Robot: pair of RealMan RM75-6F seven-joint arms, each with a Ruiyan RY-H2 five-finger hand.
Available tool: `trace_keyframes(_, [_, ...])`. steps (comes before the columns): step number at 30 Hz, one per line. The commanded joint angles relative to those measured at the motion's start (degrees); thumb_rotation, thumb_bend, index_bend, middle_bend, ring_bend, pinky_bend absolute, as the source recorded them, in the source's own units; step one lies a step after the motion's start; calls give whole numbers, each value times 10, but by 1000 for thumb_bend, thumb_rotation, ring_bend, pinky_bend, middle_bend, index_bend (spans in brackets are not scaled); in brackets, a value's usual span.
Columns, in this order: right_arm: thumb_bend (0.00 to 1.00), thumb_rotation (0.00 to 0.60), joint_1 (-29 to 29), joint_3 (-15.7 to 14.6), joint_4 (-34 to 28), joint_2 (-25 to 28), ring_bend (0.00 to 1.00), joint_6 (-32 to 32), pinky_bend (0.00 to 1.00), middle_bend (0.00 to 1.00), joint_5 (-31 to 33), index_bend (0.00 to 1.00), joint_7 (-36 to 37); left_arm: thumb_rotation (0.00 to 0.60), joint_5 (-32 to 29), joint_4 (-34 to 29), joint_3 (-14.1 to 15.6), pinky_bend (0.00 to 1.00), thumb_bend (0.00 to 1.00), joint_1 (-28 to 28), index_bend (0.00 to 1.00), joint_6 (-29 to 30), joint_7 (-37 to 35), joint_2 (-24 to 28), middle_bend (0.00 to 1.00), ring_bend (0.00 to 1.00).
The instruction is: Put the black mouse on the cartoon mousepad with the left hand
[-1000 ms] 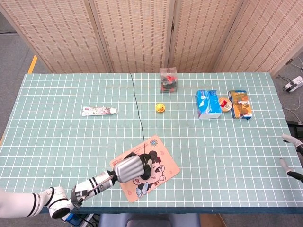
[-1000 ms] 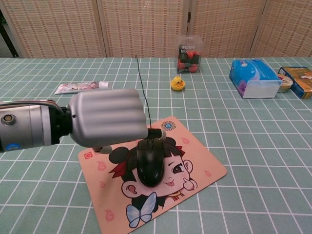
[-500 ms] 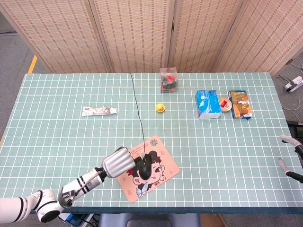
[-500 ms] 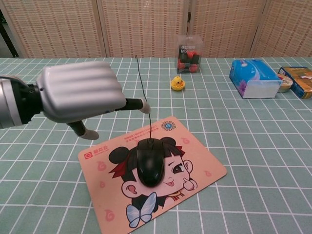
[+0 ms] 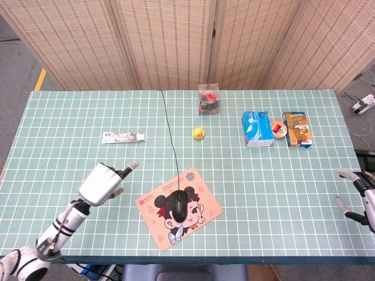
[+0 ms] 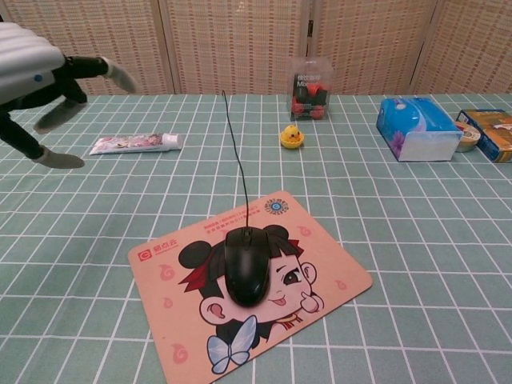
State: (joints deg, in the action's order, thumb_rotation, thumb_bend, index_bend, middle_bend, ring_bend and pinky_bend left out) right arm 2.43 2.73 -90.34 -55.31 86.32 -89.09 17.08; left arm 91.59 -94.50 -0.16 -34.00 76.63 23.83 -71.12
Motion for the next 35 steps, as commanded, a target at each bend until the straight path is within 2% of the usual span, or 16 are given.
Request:
trace_keyframes(1, [330, 600, 4, -2, -6, -5, 209, -8, 385, 302, 0, 212, -16, 600, -25, 19, 2, 999, 77, 43, 274, 33, -42, 21, 695, 774])
trace_keyframes(5, [329, 600, 9, -3, -9, -10, 209, -17, 385, 302, 2, 212, -32, 600, -54, 18, -1, 965, 77, 73, 277, 48, -76, 36, 663, 726])
trace_keyframes(13, [330, 600, 16, -4, -11, -17, 209, -33, 385, 304, 9, 212, -52, 600, -101, 5, 0, 877, 77, 125, 315, 60, -110, 61, 645, 706])
trace_keyframes(18, [330, 600, 18, -2, -11, -19, 209, -38, 385, 304, 16, 212, -60, 600, -132, -19, 18, 870, 77, 171, 357, 66, -121, 80, 643, 705])
trace_keyframes(24, [330, 600, 18, -1, -9, -21, 209, -43, 385, 305, 27, 212, -66, 600, -152, -20, 40, 867, 77, 218, 385, 69, -141, 88, 626, 701])
trace_keyframes(27, [330, 600, 23, 0, -8, -24, 209, -50, 385, 306, 28, 212, -74, 600, -155, -29, 41, 867, 77, 221, 395, 61, -131, 101, 620, 700])
trace_keyframes(29, [330, 600, 26, -2, -9, -25, 209, -57, 385, 307, 27, 212, -78, 600, -151, -28, 32, 867, 77, 227, 399, 72, -139, 98, 620, 700])
trace_keyframes(35, [330, 600, 33, -5, -11, -27, 209, -67, 385, 307, 22, 212, -83, 600, -129, -17, 33, 867, 77, 232, 410, 65, -140, 92, 620, 700])
